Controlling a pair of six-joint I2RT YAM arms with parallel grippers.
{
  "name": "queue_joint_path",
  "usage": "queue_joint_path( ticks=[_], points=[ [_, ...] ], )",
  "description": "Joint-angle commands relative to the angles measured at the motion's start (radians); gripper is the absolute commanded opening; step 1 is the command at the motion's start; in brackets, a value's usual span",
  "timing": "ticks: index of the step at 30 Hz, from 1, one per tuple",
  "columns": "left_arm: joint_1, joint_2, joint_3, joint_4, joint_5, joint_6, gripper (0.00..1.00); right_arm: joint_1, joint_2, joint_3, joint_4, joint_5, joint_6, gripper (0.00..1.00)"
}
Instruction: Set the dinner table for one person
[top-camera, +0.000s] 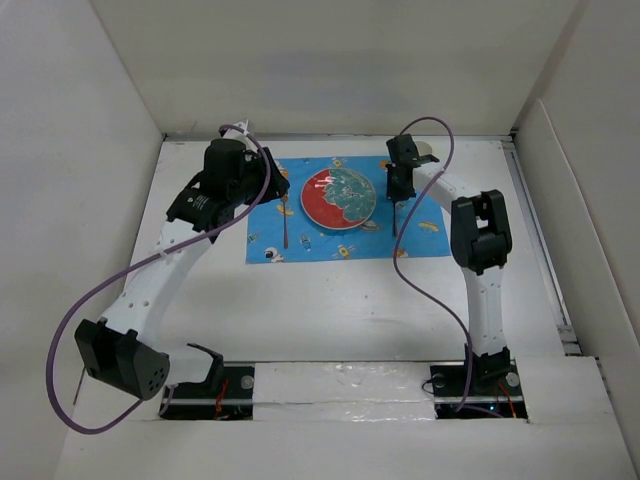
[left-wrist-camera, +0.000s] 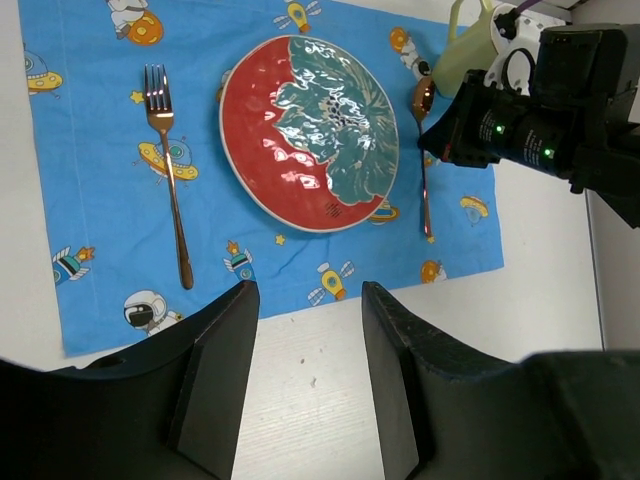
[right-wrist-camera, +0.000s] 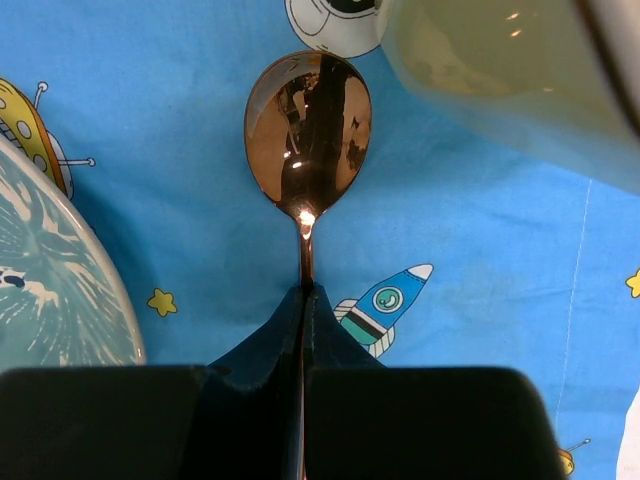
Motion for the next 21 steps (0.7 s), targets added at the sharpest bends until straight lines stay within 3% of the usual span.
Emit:
queue_joint_path(
  ticks=[1,4,7,11,13,17,21],
  points=[
    [0.003,0.009,0.014,0.044,0.008,0.013,0.43,0.004,0.007,0.051,-0.002,0.017,-0.030,0.00],
    [0.003,0.020,0.014,0.053,0.009,0.013,0.43,0.004,0.006,0.050,-0.002,0.014,-0.030,0.00],
    [0.003,0.029,0.014,0.060,0.014,0.012,0.43,0.014,-0.004,0.033,0.013,0.006,-0.039,0.10],
    [0.003,0.039,0.015,0.071,0.011,0.009,0.44,0.037,-0.025,0.028,0.006,0.004,-0.047,0.34],
    [0.003,0.044,0.018,0.071,0.004,0.006,0.48,0.037,-0.042,0.025,0.004,0.004,-0.048,0.39],
    [0.003,0.064,0.040,0.062,-0.002,0.009,0.55,0.047,-0.131,0.033,-0.051,0.003,-0.024,0.53],
    [0.003,0.073,0.077,0.065,-0.011,0.010,0.57,0.103,-0.348,0.014,-0.076,-0.005,-0.002,0.64]
  ],
)
